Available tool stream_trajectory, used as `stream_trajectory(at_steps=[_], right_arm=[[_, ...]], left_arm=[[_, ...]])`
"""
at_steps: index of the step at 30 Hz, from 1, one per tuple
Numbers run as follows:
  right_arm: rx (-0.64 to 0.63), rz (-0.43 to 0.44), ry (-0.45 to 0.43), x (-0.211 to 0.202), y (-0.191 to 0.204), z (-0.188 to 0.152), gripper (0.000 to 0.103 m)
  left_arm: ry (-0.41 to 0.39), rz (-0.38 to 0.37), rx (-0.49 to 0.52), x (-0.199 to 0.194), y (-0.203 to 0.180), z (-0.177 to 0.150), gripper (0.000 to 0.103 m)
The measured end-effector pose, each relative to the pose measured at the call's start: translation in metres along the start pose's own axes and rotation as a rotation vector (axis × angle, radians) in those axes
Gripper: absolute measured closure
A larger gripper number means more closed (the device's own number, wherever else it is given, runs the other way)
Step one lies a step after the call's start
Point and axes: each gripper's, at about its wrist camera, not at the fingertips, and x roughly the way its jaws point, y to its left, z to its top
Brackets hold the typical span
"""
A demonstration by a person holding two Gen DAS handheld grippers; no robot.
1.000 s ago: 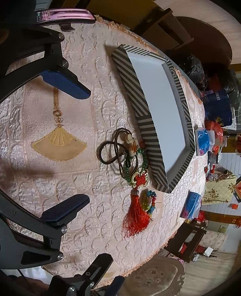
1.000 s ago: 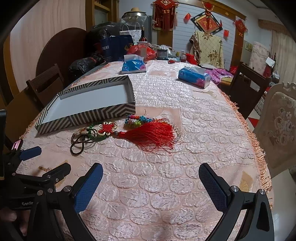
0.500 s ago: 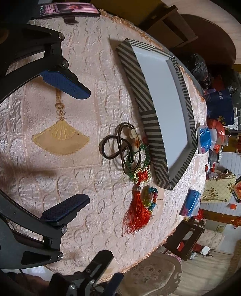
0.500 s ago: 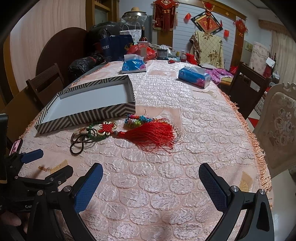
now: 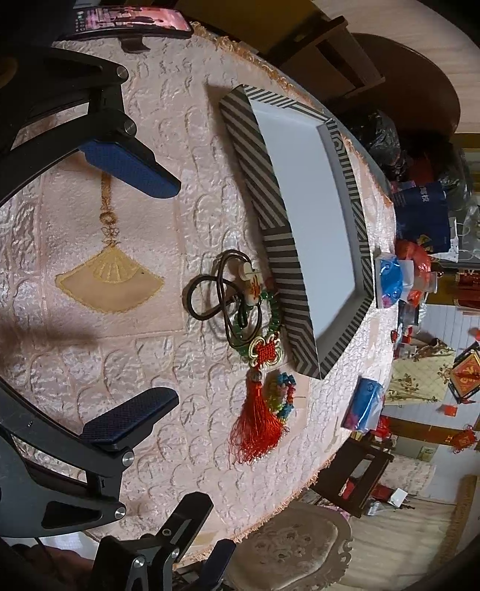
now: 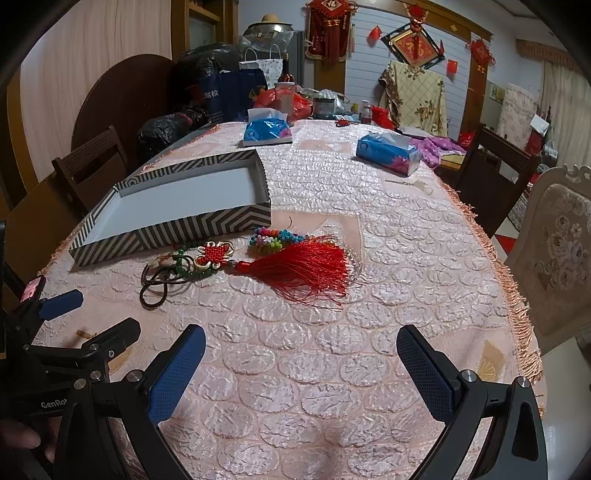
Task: Organize jewelry
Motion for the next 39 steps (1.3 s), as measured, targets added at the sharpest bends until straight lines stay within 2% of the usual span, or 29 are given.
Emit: stream_trajectory(at_steps=[4,11,16,39], right_arm=[[0.001,0.002,0.0,0.0,0.0,0.0,0.0],[-0.002,0.001,-0.004,0.0,0.001,0.0,0.0],[0.0,-0.001,-0.004,-0.001,0.001,0.0,0.0],[0.004,0.001,-0.005,-0.001,0.0,0.001,0.0]], left_arm=[[0.018,-0.025,-0.009,0.001,0.001,0.001,0.0],[0.016,-0.014,0.019,-0.001,-0.003,0.002,0.0],[0.043,-0.026,-0.018,0.005,0.003,0.001,0.0],[0.033,-0.036,-0.046,0.003,0.008,-0.001,0.0]])
